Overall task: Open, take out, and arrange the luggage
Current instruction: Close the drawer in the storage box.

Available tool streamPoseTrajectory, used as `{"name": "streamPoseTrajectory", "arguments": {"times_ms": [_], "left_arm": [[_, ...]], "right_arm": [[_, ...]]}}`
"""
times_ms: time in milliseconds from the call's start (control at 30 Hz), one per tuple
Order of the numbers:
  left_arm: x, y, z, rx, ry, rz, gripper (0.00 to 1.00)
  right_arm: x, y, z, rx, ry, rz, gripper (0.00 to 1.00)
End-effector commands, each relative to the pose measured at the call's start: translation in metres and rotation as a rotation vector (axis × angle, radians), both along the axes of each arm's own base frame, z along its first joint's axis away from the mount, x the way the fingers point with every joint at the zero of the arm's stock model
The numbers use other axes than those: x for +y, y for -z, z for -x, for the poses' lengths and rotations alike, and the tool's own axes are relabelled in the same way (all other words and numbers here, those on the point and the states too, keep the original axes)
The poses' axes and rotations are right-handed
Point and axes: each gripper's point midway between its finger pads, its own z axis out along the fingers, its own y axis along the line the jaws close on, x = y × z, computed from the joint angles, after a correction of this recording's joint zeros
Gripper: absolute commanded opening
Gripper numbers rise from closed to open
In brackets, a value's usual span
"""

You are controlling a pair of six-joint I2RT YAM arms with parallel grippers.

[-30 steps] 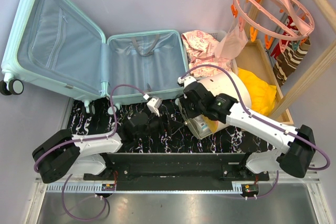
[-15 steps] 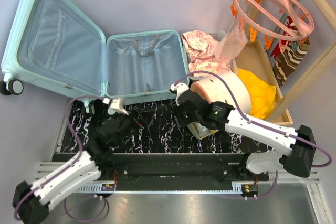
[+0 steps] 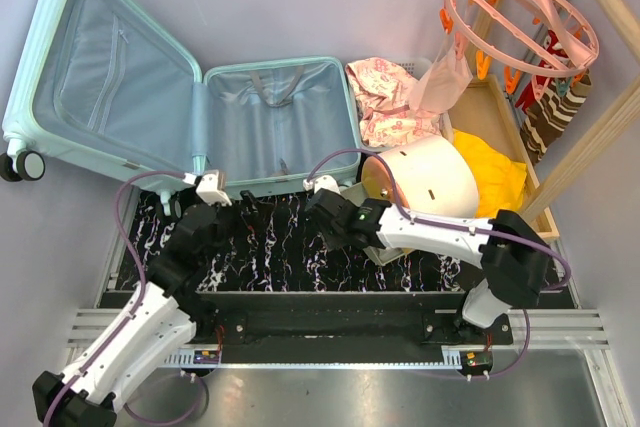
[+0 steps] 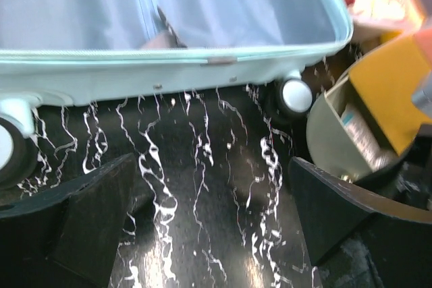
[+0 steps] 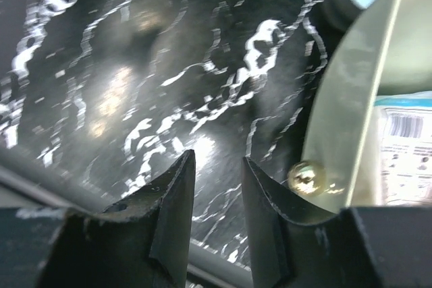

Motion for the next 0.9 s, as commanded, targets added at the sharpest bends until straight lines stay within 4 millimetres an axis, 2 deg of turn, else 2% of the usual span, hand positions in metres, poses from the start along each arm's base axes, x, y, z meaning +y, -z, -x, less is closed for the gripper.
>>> {"name": "streamPoseTrajectory", "arguments": {"times_ms": [0,167,267,600,867], "left_arm": [[-0.011,-0.038,-0.004,-0.075,0.071,0.016,0.99],[-0.008,-0.042,-0.003,-0.082,0.071,-0.001,0.99],[-0.003,-0.045,0.0,-0.082,0.061,-0.01,0.99],[0.003,-0.053,0.002,-0.107,0.05,-0.032,0.99],[0.004,-0.054,0.004,-0.114,0.051,-0.033,0.99]], "right_arm": [[0.004,-0.012,-0.031,-0.133,0.072,0.036,0.43],[-0.002,0.015,-0.041,-0.125,0.084,0.137,0.43],[-0.014,0.018,-0.047,-0.131,0.118,0.165,0.44],[-0.068,0.011,-0.071,-0.156,0.23,0.202,0.44],[-0.087,0.011,-0.074,-0.189,0.235,0.264,0.44]]}}
